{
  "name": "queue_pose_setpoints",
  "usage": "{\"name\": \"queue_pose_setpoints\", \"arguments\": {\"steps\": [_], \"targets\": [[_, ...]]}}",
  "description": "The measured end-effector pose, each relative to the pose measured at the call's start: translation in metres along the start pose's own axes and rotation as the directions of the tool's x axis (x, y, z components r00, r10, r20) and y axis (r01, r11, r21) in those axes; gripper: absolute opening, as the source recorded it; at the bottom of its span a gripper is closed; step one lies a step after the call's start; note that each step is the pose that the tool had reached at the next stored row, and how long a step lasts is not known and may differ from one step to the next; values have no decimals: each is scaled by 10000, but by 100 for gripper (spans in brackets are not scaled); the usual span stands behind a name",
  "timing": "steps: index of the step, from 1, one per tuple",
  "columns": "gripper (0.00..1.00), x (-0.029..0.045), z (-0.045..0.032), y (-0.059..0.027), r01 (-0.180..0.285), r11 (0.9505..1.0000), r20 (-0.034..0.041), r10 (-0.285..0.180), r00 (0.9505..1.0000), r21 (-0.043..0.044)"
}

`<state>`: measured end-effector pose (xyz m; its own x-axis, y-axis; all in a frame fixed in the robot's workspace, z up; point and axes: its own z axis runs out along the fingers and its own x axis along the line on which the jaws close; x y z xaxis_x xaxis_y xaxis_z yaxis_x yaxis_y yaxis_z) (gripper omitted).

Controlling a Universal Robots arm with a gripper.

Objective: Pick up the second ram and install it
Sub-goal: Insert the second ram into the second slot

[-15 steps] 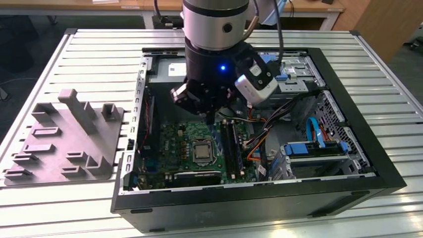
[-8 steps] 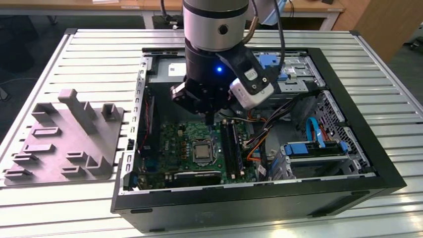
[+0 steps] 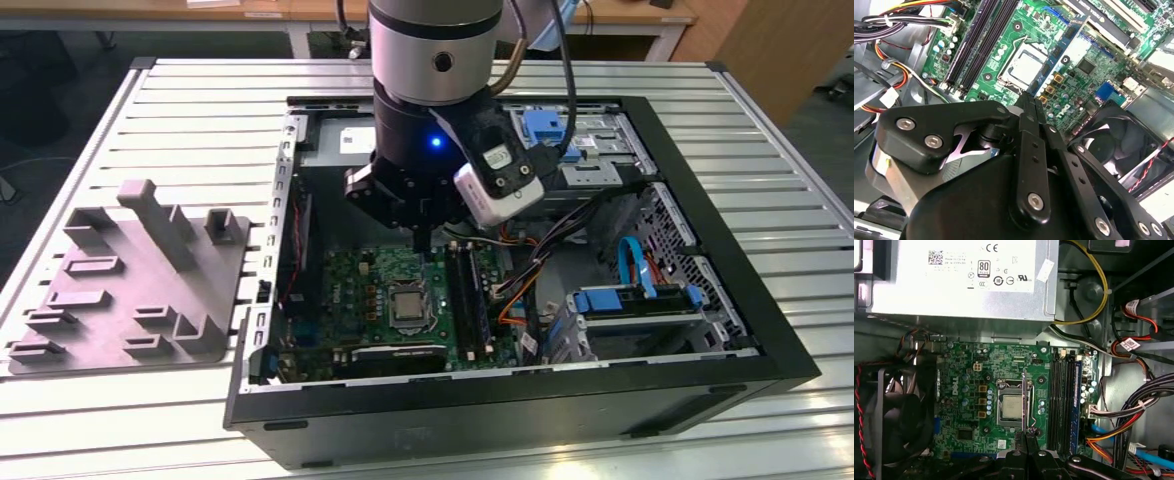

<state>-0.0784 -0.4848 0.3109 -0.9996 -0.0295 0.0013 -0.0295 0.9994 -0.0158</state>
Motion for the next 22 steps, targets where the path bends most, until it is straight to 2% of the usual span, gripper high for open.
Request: {"name": "queue_pose_setpoints", "arguments": {"steps": [5,7,10,12,13,19,22], "targets": [[11,1,0,0,-4,10000,1,4,10000,-2],[11,1,2,0,-5,10000,9,5,10000,-35],[11,3,10,0,-5,9999,127,6,9999,-112],[11,3,24,1,-5,9999,212,8,9998,-128],[11,3,32,1,-6,9999,230,9,9997,-126],[11,2,78,0,-97,9999,254,100,9996,-126],[11,-24,90,0,-192,9997,252,195,9995,-126]]}}
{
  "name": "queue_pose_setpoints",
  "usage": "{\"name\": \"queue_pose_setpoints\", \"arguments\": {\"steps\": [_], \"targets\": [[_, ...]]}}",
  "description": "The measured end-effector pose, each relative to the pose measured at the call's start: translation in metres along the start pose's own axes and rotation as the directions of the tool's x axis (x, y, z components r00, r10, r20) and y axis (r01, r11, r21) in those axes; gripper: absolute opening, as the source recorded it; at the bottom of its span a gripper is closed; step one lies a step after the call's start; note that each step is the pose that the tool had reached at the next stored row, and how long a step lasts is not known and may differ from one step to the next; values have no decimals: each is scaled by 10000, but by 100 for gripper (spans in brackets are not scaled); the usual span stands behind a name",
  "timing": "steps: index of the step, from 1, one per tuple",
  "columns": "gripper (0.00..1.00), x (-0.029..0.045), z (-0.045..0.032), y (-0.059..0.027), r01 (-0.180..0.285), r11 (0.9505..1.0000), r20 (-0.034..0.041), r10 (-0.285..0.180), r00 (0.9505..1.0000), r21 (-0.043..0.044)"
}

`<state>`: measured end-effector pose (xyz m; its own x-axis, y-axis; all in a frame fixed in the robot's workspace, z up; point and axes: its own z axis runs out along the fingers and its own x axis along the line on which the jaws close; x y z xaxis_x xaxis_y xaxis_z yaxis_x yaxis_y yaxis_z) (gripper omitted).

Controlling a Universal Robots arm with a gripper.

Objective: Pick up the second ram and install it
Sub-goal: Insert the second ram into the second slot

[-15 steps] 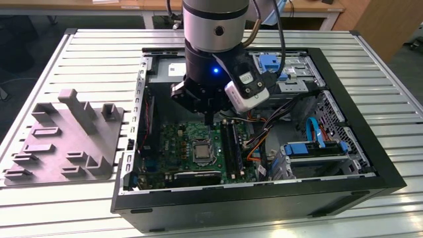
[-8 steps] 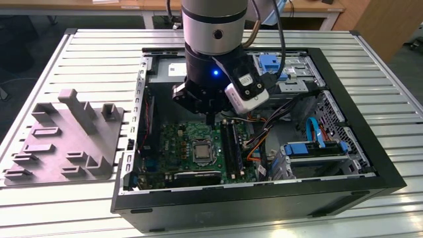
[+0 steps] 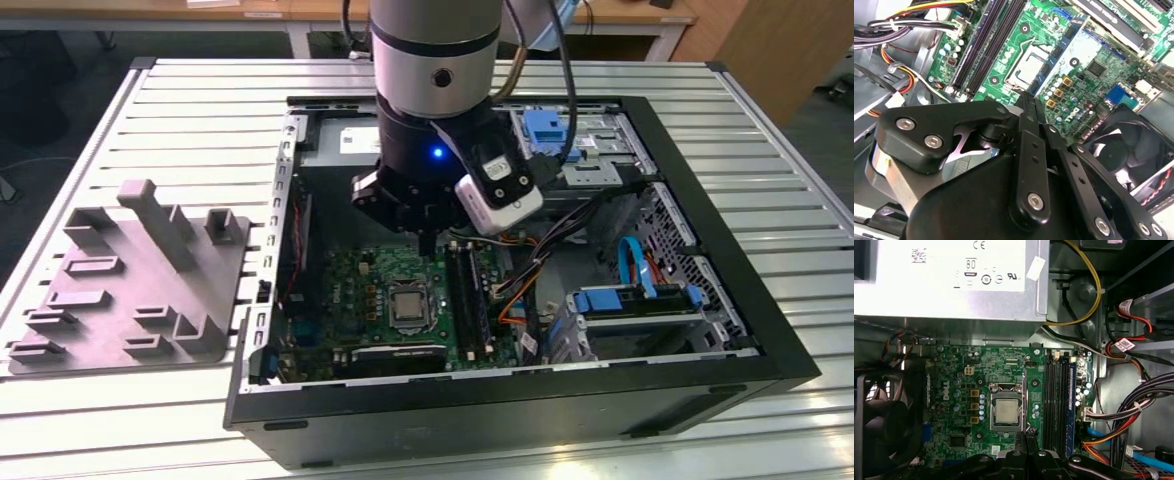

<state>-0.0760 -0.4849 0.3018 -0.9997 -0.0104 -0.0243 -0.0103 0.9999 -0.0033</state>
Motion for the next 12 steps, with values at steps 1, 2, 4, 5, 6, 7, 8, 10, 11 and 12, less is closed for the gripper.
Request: {"name": "queue_pose_setpoints", "arguments": {"steps": [1,2,4,5,6,7,8,10,11,12], "targets": [[11,-12,4,0,-25,10000,0,25,10000,0],[11,-25,8,0,-51,10000,1,51,10000,-1],[11,-54,16,-1,-95,10000,1,95,10000,-1],[11,-70,19,-1,-115,9999,1,115,9999,0],[11,-88,22,-1,-134,9999,0,134,9999,1],[11,-104,25,-1,-151,9999,0,151,9999,0],[11,-120,27,-1,-166,9999,1,166,9999,-1],[11,-150,32,-2,-187,9998,1,187,9998,-1],[11,-163,34,-2,-196,9998,0,196,9998,-1],[11,-174,35,-2,-202,9998,0,202,9998,-1]]}}
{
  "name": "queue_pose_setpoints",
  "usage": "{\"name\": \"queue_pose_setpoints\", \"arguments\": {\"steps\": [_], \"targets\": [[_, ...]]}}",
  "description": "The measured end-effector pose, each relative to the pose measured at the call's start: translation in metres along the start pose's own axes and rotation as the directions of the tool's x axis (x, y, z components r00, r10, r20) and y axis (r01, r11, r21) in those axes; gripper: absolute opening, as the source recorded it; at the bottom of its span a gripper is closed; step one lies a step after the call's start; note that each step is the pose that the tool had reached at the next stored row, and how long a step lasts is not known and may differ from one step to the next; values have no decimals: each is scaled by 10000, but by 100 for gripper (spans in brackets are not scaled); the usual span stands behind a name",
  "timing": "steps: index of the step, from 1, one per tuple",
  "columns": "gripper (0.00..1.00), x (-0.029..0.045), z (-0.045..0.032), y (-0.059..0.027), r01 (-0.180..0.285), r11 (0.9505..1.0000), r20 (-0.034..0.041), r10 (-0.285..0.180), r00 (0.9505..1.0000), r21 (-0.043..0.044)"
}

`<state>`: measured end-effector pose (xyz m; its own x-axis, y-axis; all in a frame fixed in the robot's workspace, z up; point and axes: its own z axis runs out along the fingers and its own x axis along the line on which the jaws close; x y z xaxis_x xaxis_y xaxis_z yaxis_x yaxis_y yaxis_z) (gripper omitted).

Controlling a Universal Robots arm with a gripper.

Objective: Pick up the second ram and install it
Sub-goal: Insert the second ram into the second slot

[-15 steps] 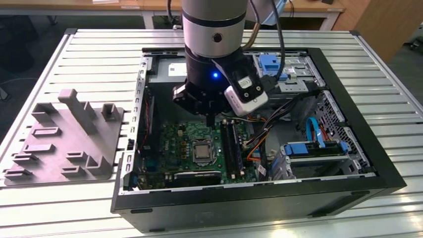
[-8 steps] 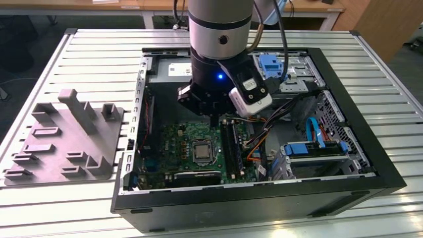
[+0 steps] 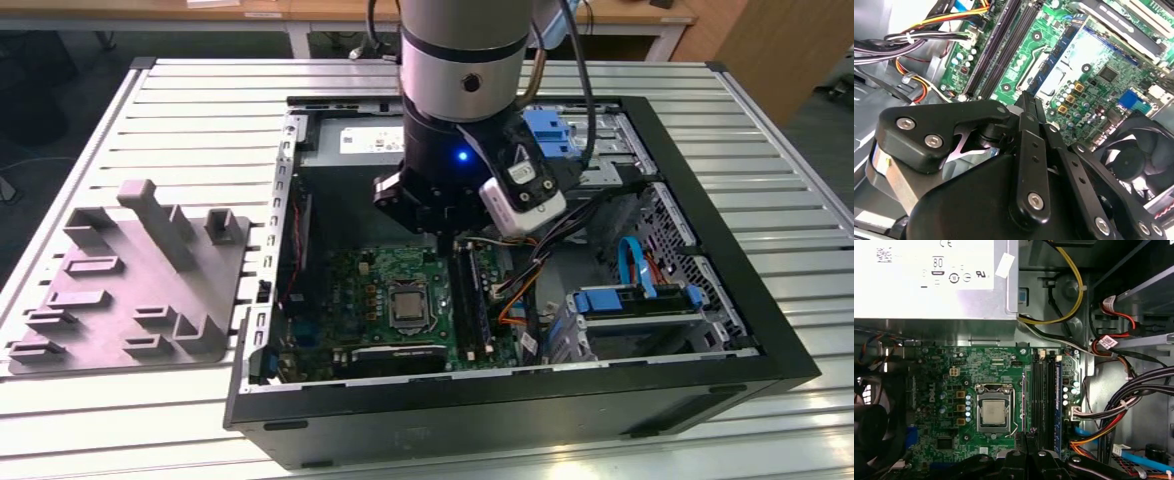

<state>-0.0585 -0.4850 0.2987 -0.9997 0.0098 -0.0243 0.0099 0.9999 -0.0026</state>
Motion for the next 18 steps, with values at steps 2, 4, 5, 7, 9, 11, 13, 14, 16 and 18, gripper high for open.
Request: {"name": "queue_pose_setpoints", "arguments": {"steps": [2,4,5,7,9,11,13,14,16,18], "targets": [[11,-18,2,0,-3,10000,0,3,10000,0],[11,-21,4,0,-4,10000,0,4,10000,-1],[11,-21,5,0,0,10000,5,0,10000,0],[11,-21,9,0,20,10000,68,-20,10000,-7],[11,-21,15,1,35,10000,204,-35,9998,-17],[11,-21,21,1,42,10000,333,-41,9994,-25],[11,-21,34,0,48,10000,436,-47,9990,-26],[11,-20,44,0,51,10000,474,-50,9989,-26],[11,-20,64,0,65,10000,526,-64,9986,-27],[11,-20,82,1,86,10000,555,-85,9984,-27]]}}
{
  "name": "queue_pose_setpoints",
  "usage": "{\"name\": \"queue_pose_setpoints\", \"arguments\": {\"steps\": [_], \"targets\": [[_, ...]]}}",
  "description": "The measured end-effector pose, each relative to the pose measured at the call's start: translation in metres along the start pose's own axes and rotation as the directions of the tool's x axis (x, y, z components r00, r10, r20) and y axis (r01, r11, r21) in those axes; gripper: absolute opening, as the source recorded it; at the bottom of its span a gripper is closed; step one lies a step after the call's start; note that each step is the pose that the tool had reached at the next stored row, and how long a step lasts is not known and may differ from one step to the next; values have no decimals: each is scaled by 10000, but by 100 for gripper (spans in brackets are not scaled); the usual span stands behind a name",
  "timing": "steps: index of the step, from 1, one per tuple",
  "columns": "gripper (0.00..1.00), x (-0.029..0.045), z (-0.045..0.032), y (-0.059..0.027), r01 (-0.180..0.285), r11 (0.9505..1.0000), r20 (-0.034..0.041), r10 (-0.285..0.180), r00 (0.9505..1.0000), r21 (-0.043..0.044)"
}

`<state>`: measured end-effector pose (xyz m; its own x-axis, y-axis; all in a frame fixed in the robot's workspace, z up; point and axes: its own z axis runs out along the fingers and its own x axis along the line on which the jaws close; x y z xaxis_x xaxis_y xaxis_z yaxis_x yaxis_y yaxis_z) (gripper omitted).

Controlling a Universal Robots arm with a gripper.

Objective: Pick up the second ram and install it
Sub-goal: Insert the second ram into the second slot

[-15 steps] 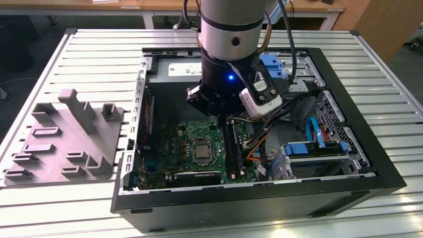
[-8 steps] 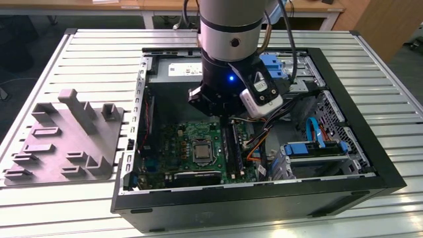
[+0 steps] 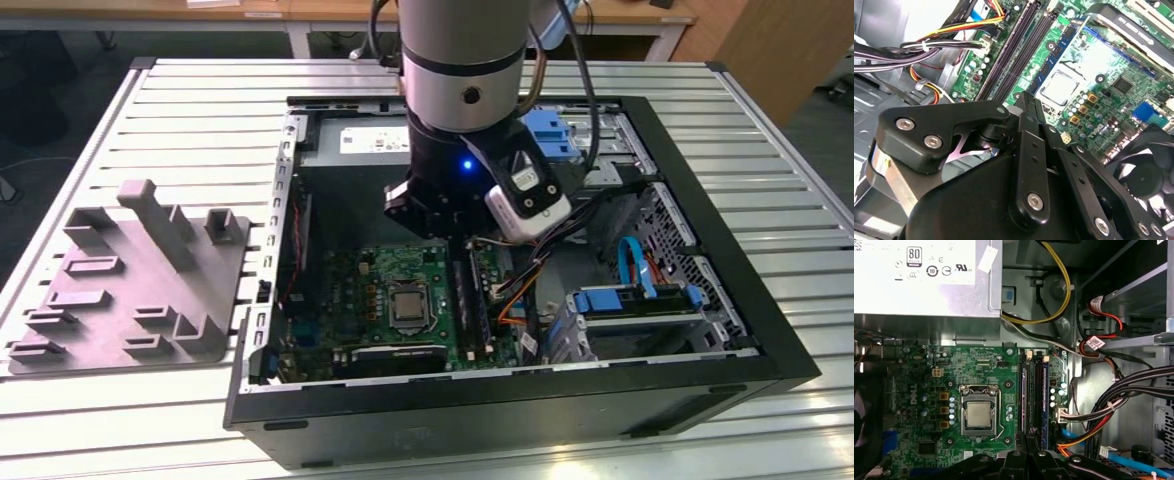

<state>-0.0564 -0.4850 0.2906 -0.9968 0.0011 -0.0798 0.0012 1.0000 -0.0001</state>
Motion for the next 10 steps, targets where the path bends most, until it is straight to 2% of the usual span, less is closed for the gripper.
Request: {"name": "queue_pose_setpoints", "arguments": {"steps": [10], "targets": [[11,1,79,0,128,9999,5,-128,9999,11]]}}
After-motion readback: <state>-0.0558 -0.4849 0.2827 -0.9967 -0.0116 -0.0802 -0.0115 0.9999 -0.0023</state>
